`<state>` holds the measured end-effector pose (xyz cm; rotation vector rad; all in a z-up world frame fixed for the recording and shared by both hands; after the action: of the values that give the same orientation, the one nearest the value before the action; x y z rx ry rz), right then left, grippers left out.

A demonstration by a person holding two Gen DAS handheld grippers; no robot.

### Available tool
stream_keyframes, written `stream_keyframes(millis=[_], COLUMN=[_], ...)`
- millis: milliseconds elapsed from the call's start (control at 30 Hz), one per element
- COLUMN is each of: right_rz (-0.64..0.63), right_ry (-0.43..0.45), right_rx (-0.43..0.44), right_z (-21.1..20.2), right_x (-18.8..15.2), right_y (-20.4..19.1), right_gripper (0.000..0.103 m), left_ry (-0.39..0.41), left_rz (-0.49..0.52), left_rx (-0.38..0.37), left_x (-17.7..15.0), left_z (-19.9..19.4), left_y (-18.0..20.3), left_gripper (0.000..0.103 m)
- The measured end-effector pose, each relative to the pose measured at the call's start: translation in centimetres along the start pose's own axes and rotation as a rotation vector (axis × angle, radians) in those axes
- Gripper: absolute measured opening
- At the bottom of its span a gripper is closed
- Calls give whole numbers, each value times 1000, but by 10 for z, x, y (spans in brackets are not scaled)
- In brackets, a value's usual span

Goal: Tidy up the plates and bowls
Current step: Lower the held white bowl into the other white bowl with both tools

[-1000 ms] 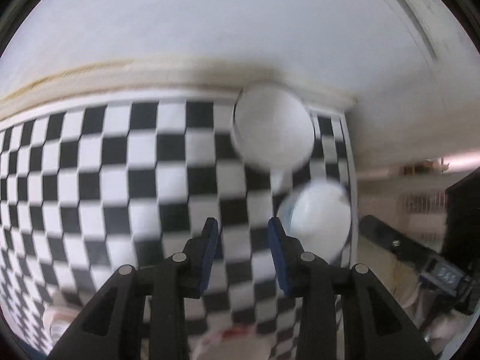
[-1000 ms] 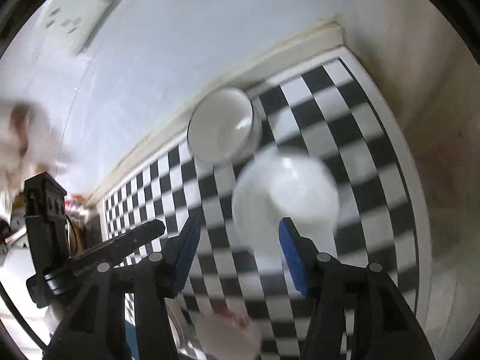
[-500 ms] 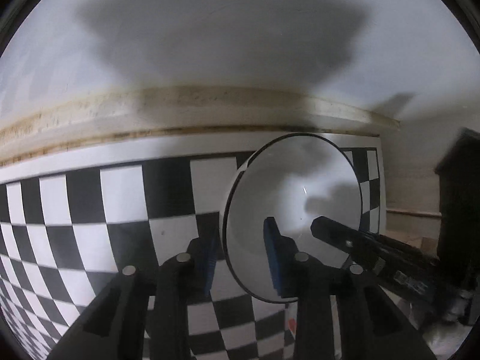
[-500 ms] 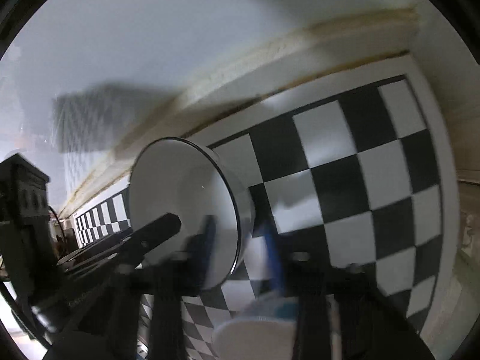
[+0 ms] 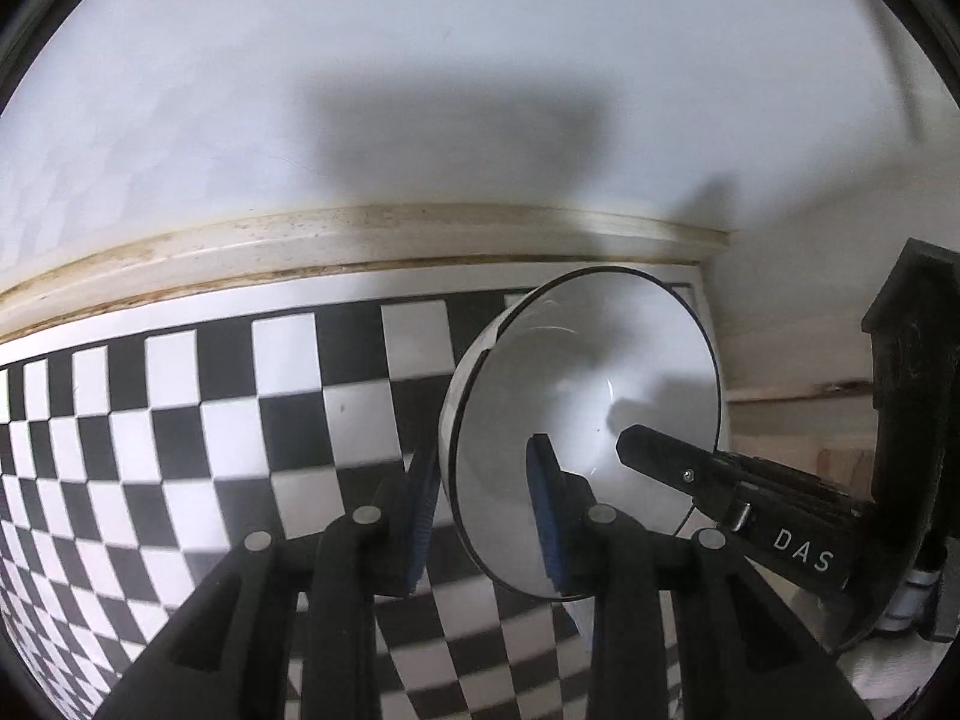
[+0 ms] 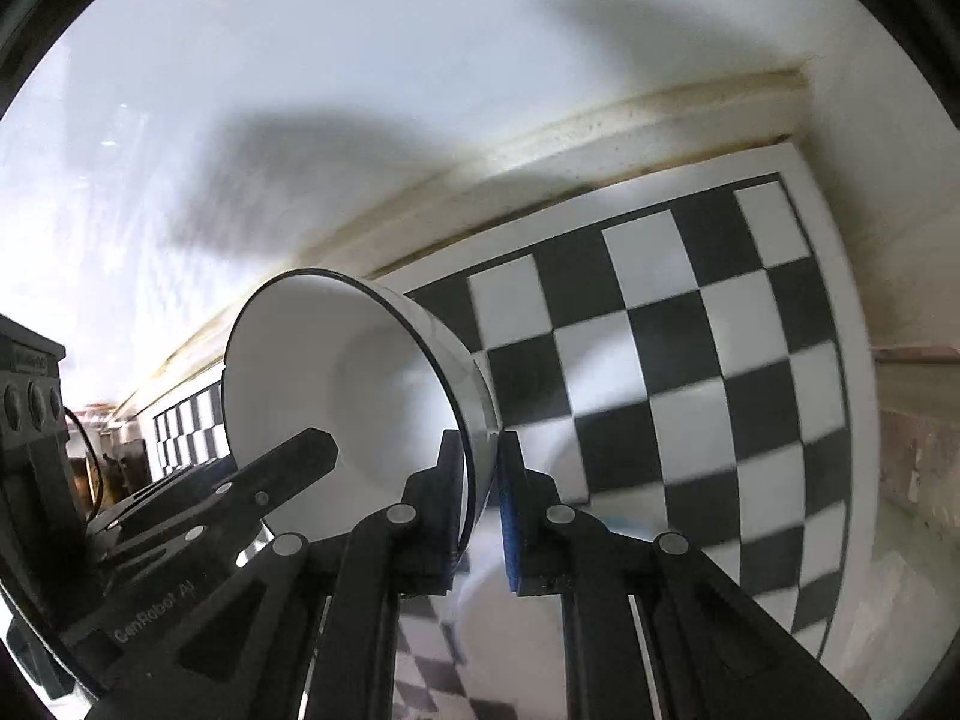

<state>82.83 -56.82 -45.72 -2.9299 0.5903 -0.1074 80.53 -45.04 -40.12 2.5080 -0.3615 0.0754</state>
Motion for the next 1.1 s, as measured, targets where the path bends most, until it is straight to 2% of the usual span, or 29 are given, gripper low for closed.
stream_keyframes(millis=[233, 333, 467, 567, 733, 867, 1100], right_rz=[-27, -21, -12, -6, -6, -18, -38], right_ry=[59, 58, 61, 50, 20, -30, -98], right_rx=[5, 10, 19, 26, 34, 34, -7], right_z=[-56, -74, -90, -96, -89, -66, -16], right_x=[-54, -92, -140, -176, -234, -271, -301], right_y=[-1, -13, -9, -4, -5, -7, -8], right_gripper=[12, 12, 13, 12, 12, 12, 12], left_ry=[1, -6, -17, -31, -70, -110, -178], left_rz=[40, 59, 83, 82, 64, 29, 3], left_rx=[-36, -36, -26, -27, -21, -12, 44], left_x=[-71, -102, -154, -178, -226, -252, -270], left_z=[-55, -71, -87, -91, -93, -86, -52], left_y=[26, 34, 34, 39, 25, 6, -13], left_gripper=[26, 26, 26, 26, 26, 26, 26])
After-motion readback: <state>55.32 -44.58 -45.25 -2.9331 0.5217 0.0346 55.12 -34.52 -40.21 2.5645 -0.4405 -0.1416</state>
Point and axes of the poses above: each gripper's, at about its wrist camera, not at the fingertips, and z roughly the way its jaws point, y to its right, x to its top, the point moved 10 cm from there along z, roughly the way its jaws point, and after that the axes turned 14 degrees about -x, right-handed, at the moved point
